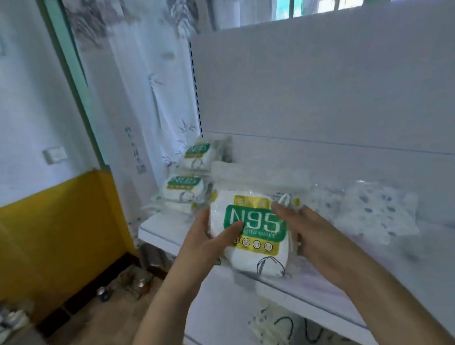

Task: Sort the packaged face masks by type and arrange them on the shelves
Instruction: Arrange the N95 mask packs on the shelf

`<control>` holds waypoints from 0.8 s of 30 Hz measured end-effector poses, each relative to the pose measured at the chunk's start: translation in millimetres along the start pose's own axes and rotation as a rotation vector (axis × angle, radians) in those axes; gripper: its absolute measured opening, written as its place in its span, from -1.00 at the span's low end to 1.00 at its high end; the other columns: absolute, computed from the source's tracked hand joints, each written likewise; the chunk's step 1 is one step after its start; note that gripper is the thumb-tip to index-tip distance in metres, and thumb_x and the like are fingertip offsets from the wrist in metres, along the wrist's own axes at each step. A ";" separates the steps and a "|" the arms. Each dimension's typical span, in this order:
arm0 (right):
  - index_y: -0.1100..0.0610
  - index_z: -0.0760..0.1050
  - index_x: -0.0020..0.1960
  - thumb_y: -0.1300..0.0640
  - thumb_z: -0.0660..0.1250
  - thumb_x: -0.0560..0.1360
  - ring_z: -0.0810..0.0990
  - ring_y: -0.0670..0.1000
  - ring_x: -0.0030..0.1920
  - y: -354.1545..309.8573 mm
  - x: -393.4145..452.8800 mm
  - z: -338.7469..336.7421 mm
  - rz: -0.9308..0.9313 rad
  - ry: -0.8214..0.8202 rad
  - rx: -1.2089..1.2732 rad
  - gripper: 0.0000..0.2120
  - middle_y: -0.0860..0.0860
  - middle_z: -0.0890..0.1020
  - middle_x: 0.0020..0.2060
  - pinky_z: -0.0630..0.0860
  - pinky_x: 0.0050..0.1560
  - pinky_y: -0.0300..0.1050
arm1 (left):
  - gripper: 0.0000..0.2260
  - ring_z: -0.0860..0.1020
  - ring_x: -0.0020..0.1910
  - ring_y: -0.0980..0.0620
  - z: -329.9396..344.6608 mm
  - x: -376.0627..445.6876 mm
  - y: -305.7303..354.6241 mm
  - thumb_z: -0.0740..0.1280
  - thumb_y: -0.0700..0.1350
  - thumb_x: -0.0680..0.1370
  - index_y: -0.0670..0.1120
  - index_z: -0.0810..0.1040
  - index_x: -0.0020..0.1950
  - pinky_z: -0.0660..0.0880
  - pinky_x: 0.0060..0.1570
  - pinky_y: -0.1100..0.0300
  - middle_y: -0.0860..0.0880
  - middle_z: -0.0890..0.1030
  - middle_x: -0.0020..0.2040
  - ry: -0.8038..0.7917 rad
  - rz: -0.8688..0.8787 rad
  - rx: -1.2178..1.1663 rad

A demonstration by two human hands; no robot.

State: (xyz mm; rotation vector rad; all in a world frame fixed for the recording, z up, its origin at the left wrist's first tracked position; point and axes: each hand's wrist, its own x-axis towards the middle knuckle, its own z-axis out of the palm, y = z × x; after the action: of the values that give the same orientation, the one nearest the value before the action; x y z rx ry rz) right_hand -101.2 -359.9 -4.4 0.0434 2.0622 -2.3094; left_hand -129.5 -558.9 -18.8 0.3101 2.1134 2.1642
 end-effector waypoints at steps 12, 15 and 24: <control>0.18 0.58 0.14 -0.09 0.31 0.54 0.66 0.04 -0.22 -41.6 243.7 71.0 0.025 -0.154 0.032 -0.64 0.05 0.71 -0.13 0.58 -0.23 -0.07 | -0.57 0.73 -0.02 -0.10 -134.1 164.2 34.8 0.48 0.07 0.47 0.00 0.52 0.28 0.64 0.04 -0.17 -0.05 0.73 0.07 0.312 -0.175 0.070; 0.19 0.56 0.17 -0.05 0.31 0.55 0.70 0.06 -0.15 -28.6 276.5 90.7 0.089 -0.176 0.017 -0.65 0.08 0.72 -0.06 0.61 -0.17 -0.04 | -0.46 0.72 -0.02 -0.07 -171.8 193.3 34.7 0.49 0.22 0.36 0.00 0.52 0.24 0.63 0.07 -0.15 -0.01 0.72 0.05 0.292 -0.251 0.256; 0.30 0.58 -0.12 -0.13 0.28 0.57 0.60 0.02 -0.49 -5.9 295.8 117.3 0.082 0.110 -0.562 -0.54 0.06 0.62 -0.47 0.53 -0.46 -0.18 | -0.84 0.68 0.01 -0.09 -242.3 264.1 12.2 0.41 0.10 0.55 0.06 0.50 -0.03 0.60 0.03 0.01 -0.07 0.72 0.01 0.156 -0.303 0.293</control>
State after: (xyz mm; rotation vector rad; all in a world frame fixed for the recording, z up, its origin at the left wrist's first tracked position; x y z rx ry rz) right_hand -395.7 -480.2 -0.4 0.2313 2.6240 -1.6395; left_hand -437.9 -739.6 9.3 -0.1560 2.3803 1.7638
